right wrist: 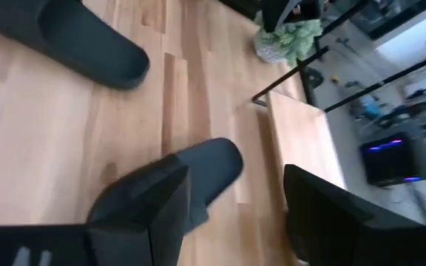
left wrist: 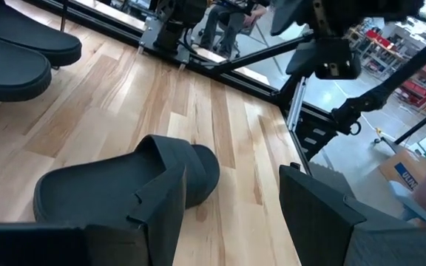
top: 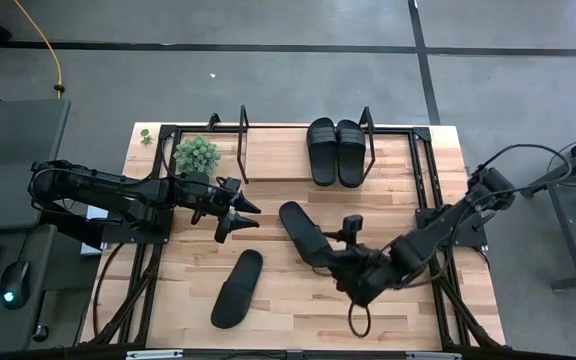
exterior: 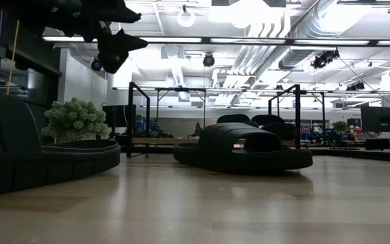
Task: Pick and place slides into the shelf
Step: Put the black slide on the shelf
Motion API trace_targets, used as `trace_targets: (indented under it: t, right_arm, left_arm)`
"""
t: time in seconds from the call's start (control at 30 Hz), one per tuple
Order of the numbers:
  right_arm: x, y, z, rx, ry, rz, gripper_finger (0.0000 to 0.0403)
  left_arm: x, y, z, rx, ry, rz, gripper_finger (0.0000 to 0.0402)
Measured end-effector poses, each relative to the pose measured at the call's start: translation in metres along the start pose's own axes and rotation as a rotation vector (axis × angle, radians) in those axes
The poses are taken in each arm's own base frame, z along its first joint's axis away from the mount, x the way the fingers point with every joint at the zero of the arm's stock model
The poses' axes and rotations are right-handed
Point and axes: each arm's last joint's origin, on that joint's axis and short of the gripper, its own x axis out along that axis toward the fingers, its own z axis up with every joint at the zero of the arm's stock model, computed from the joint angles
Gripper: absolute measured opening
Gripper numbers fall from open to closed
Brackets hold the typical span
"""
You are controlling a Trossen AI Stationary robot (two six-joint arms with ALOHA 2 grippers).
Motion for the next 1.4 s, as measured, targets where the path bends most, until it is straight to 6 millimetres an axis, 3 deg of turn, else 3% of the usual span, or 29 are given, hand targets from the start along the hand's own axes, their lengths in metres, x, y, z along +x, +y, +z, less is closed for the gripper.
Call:
trace_targets:
  t: [0.23,0.8,1.4]
  right_arm:
    - [0.004,0.019,0.005,-0.117,0.065,-0.117,0.0209]
    - [0.035,0.053,-0.007,-0.2,0.154,-0.141,0.0209]
    - [0.033,0.065,-0.01,-0.094,0.15,-0.103,0.0209]
  left_arm:
    - [0.0,0.0,0.0,0.0,0.0,0.0,0.02]
    - [0.0,0.0,0.0,0.0,0.0,0.0,0.02]
    - [0.0,0.0,0.0,0.0,0.0,0.0,0.02]
